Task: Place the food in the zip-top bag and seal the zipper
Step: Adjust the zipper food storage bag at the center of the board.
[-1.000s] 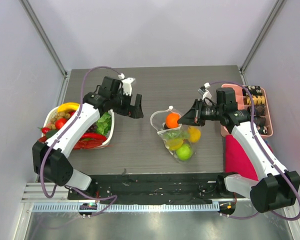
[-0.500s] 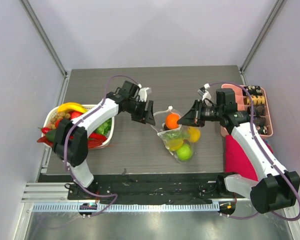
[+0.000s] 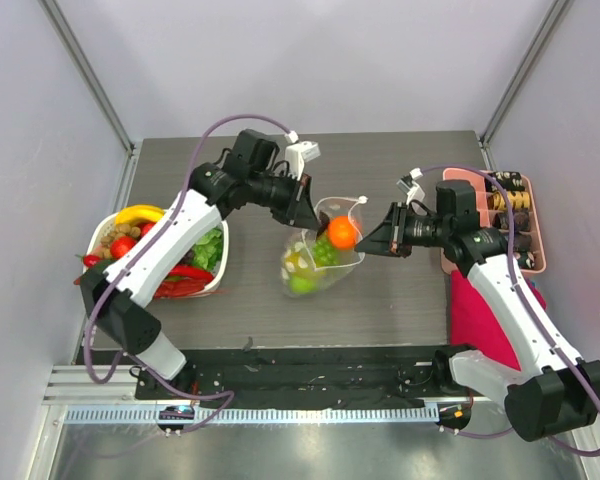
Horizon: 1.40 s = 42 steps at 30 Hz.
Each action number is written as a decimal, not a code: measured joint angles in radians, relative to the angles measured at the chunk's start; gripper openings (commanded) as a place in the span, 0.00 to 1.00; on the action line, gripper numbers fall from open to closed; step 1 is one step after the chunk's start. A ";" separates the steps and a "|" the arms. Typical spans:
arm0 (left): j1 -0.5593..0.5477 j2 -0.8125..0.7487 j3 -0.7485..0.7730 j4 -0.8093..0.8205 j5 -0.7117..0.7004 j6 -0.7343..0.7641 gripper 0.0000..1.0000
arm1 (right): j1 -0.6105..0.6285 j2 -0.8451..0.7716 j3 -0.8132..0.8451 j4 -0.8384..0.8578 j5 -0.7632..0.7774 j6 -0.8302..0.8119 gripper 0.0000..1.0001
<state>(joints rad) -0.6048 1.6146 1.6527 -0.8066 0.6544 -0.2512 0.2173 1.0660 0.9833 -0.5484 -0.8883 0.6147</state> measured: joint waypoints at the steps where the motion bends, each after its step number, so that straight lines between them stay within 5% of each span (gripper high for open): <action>1: -0.016 -0.017 0.024 -0.008 0.000 0.013 0.00 | 0.007 -0.002 0.000 0.007 0.002 0.006 0.01; 11: -0.052 0.061 0.080 -0.227 -0.087 0.205 0.02 | 0.037 -0.051 -0.106 0.094 0.034 0.040 0.01; 21: -0.050 0.096 0.033 -0.267 -0.106 0.283 0.00 | 0.046 -0.067 -0.216 0.143 0.055 0.080 0.01; 24: -0.056 0.101 0.089 -0.274 -0.100 0.303 0.00 | 0.067 -0.094 -0.189 0.179 0.068 0.102 0.15; 27: -0.066 0.141 0.206 -0.286 -0.073 0.324 0.00 | 0.082 -0.100 -0.167 0.225 0.067 0.124 0.46; 31: -0.076 0.176 0.256 -0.287 -0.034 0.369 0.00 | 0.080 -0.093 -0.138 0.214 0.064 0.063 0.57; 37: -0.073 0.232 0.256 -0.318 -0.010 0.472 0.00 | 0.011 -0.110 0.017 0.004 0.139 -0.355 0.80; 42: -0.045 0.279 0.286 -0.365 0.019 0.549 0.00 | -0.004 -0.212 0.020 -0.074 0.268 -0.737 0.79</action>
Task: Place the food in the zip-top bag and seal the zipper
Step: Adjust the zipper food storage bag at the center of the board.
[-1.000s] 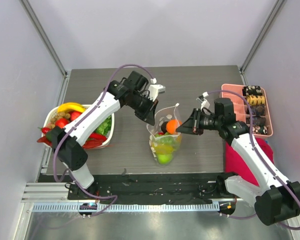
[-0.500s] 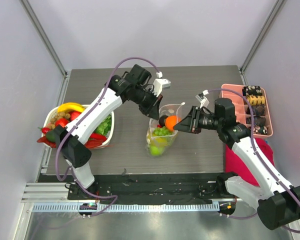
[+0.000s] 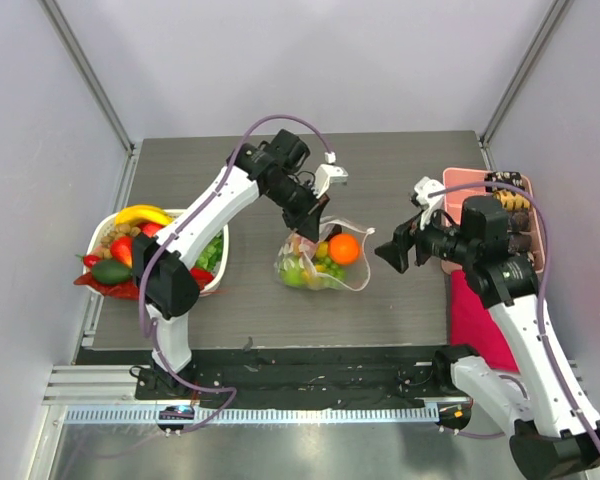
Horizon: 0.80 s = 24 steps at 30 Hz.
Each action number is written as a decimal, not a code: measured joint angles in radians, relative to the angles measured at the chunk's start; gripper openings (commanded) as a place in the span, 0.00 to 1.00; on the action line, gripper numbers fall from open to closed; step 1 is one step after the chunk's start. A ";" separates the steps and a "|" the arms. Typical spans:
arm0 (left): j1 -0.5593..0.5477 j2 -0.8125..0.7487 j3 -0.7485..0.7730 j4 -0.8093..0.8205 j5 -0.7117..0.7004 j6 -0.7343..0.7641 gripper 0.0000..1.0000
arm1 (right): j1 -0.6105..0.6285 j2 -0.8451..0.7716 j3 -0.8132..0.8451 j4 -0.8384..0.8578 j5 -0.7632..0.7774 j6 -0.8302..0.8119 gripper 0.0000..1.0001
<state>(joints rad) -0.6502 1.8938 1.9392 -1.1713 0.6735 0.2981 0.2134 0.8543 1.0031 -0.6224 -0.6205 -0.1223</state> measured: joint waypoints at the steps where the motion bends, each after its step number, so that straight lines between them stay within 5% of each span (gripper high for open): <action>1: 0.011 0.012 0.016 -0.014 0.006 0.014 0.00 | -0.001 -0.016 -0.008 -0.003 0.019 -0.068 0.78; 10: 0.109 0.042 0.085 -0.128 0.028 0.180 0.00 | -0.040 -0.087 -0.308 0.151 0.027 -0.544 0.79; 24: 0.149 0.042 0.059 -0.166 0.099 0.373 0.00 | -0.040 0.313 -0.244 0.501 -0.251 -0.666 0.75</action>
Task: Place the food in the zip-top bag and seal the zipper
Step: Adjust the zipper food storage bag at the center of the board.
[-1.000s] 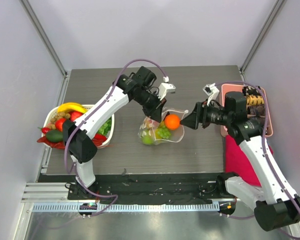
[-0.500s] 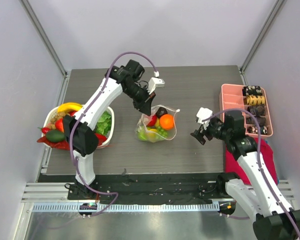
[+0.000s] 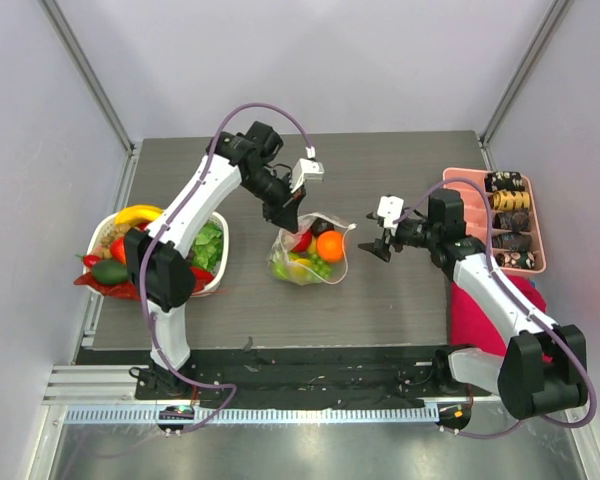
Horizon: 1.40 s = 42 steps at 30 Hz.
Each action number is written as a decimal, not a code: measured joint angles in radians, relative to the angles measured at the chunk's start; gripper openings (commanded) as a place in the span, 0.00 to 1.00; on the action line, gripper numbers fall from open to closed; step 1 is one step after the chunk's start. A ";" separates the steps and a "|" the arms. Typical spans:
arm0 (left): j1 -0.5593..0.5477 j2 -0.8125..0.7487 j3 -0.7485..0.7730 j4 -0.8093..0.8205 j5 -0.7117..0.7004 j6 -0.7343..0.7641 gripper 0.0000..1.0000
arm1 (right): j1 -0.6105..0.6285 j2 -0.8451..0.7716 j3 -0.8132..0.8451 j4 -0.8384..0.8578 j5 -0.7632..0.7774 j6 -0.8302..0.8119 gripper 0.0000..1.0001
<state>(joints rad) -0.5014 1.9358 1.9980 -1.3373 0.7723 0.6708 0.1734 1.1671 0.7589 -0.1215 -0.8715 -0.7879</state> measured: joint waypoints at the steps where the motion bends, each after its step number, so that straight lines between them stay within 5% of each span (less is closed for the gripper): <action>1: 0.001 0.000 0.000 0.000 0.001 0.003 0.00 | 0.007 0.005 0.000 0.024 -0.016 -0.002 0.74; 7: 0.005 0.031 0.008 -0.004 0.026 0.022 0.00 | 0.067 0.049 0.000 0.175 -0.074 0.010 0.63; 13: 0.006 0.042 0.010 -0.006 0.041 0.027 0.00 | 0.092 0.135 0.001 0.278 -0.084 0.068 0.13; 16: 0.007 0.042 0.011 -0.006 0.050 0.026 0.00 | 0.093 0.146 0.002 0.285 -0.084 0.090 0.01; 20: 0.016 0.042 0.011 -0.004 0.058 0.004 0.17 | 0.096 0.114 -0.006 0.285 -0.082 0.124 0.01; 21: 0.018 0.042 0.011 0.004 0.056 -0.015 0.32 | 0.098 0.096 -0.009 0.280 -0.081 0.134 0.01; 22: 0.018 0.041 0.011 0.016 0.053 -0.040 0.36 | 0.102 0.070 -0.014 0.270 -0.078 0.148 0.01; 30: 0.025 -0.107 -0.119 0.187 -0.051 -0.279 0.76 | 0.255 -0.259 -0.016 0.091 0.020 0.360 0.01; 38: 0.000 -0.456 -0.263 0.315 -0.138 -0.320 0.89 | 0.296 -0.325 0.015 -0.144 0.154 0.542 0.01; 42: -0.161 -0.505 -0.300 0.408 -0.183 -0.297 0.93 | 0.296 -0.346 0.011 -0.212 0.179 0.573 0.01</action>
<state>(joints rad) -0.6624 1.4311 1.6978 -0.9291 0.5892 0.3737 0.4694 0.8207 0.7700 -0.3336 -0.6922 -0.2153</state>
